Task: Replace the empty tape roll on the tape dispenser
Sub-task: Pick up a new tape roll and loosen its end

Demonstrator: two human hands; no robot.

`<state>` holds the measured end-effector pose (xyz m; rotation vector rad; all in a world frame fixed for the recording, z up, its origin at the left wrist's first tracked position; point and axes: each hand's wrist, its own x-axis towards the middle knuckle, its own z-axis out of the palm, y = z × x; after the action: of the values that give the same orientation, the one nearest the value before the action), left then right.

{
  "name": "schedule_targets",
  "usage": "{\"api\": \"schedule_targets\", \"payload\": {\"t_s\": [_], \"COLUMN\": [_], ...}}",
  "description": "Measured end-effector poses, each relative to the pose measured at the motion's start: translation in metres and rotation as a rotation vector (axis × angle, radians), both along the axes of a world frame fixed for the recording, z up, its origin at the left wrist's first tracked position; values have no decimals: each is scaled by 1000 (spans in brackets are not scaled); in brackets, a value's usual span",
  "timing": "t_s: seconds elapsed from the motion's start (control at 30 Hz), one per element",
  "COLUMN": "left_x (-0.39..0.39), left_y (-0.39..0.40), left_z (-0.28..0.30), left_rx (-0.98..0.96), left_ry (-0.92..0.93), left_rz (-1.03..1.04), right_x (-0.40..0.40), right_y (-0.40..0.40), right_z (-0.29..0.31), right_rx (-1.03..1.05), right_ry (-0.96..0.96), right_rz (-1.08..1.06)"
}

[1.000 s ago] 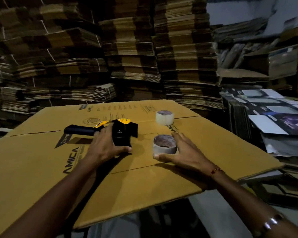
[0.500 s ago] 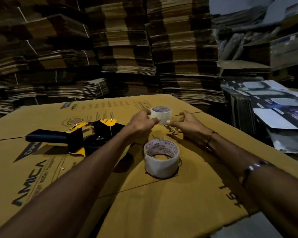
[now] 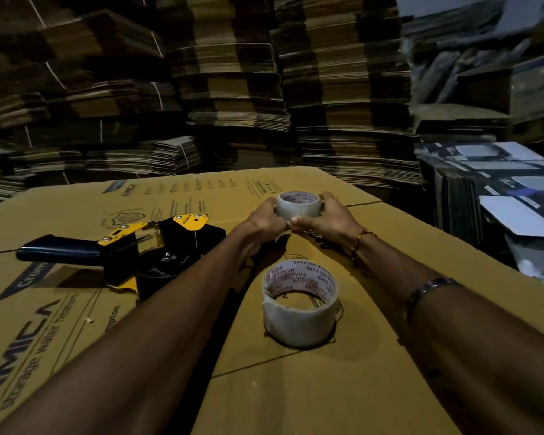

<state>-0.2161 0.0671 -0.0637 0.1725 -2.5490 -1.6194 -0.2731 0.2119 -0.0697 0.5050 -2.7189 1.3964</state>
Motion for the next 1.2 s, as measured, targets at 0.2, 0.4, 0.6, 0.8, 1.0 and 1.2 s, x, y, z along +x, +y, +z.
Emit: {"api": "schedule_targets", "payload": {"t_s": [0.2,0.4,0.6,0.8,1.0,1.2], "left_x": [31,103,213,319,372,378], "left_y": [4,-1,-5,-34,-46,-52], "left_z": [24,69,66,24,8,3], "left_rx": [91,105,201,417,543,383], "left_ry": [86,242,286,257,222,266], "left_rz": [2,-49,-125,-64,9,4], "right_x": [34,102,200,292,340,349], "right_y": [18,41,41,22,-7,-25], "right_z": [17,70,84,52,21,-1], "right_rx": [-183,-198,-255,-354,-473,-466], "right_ry": [72,228,258,60,-16,74], "right_rz": [24,46,188,364,433,387]}}
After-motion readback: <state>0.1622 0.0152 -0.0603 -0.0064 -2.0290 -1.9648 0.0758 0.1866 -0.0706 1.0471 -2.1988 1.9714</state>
